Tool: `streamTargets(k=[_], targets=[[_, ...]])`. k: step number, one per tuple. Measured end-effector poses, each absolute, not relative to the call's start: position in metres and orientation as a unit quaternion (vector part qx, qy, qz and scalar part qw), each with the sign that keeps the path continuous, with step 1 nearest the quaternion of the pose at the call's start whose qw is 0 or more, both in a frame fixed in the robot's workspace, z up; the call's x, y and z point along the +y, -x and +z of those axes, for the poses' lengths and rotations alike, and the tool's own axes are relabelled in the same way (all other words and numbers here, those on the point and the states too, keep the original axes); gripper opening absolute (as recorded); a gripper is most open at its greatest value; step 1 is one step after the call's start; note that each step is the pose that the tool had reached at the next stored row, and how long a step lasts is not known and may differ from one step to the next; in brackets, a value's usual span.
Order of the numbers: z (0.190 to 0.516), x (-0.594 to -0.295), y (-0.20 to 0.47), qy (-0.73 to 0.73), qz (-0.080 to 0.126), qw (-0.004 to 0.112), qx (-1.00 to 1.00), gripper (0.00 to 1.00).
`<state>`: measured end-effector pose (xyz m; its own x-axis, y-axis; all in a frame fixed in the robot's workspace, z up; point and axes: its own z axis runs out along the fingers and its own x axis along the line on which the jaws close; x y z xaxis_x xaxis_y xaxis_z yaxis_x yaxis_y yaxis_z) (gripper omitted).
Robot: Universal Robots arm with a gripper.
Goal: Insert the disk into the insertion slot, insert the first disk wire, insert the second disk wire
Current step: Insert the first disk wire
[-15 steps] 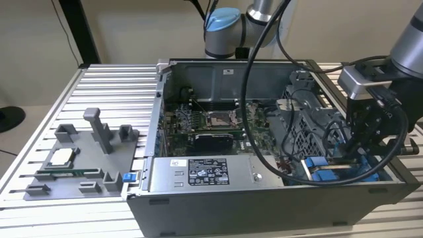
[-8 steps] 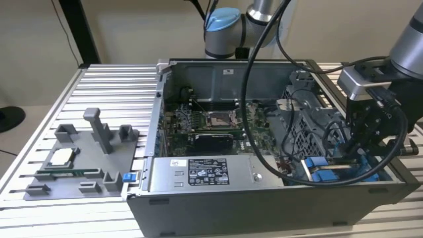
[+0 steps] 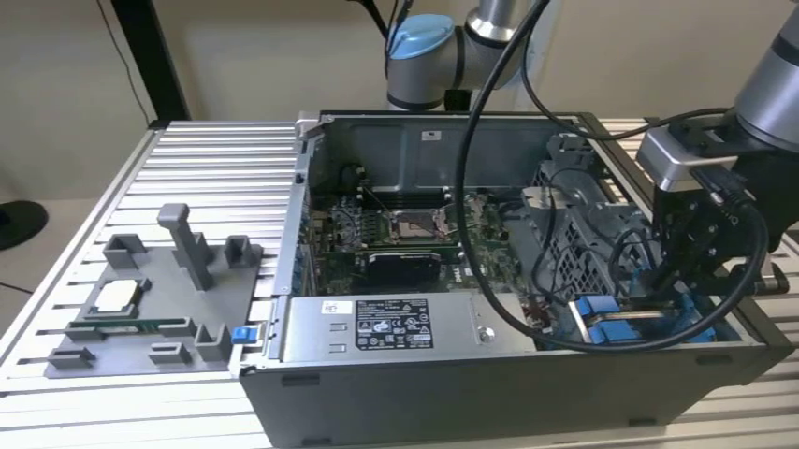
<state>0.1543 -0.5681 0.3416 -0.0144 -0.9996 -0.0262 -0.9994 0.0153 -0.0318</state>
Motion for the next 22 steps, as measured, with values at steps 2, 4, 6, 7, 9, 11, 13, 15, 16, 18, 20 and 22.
streamTargets(k=[2, 4, 6, 7, 9, 11, 13, 15, 16, 18, 20, 22], targets=[[0.341, -0.568, -0.154, 0.702, -0.002, 0.021, 0.712, 0.0], [0.341, -0.568, -0.154, 0.702, -0.002, 0.021, 0.712, 0.0], [0.34, -0.568, -0.154, 0.702, -0.002, 0.021, 0.712, 0.0], [0.34, -0.568, -0.154, 0.702, -0.001, 0.021, 0.712, 0.0], [0.339, -0.567, -0.154, 0.702, -0.001, 0.021, 0.712, 0.0], [0.339, -0.567, -0.154, 0.702, -0.001, 0.021, 0.712, 0.0], [0.338, -0.567, -0.154, 0.702, -0.001, 0.022, 0.712, 0.0], [0.336, -0.567, -0.154, 0.702, -0.001, 0.021, 0.712, 0.0], [0.334, -0.567, -0.154, 0.702, -0.002, 0.021, 0.712, 0.0], [0.331, -0.567, -0.154, 0.702, -0.002, 0.021, 0.712, 0.0], [0.33, -0.567, -0.154, 0.702, -0.001, 0.021, 0.712, 0.0], [0.33, -0.567, -0.154, 0.702, -0.001, 0.021, 0.712, 0.0]])
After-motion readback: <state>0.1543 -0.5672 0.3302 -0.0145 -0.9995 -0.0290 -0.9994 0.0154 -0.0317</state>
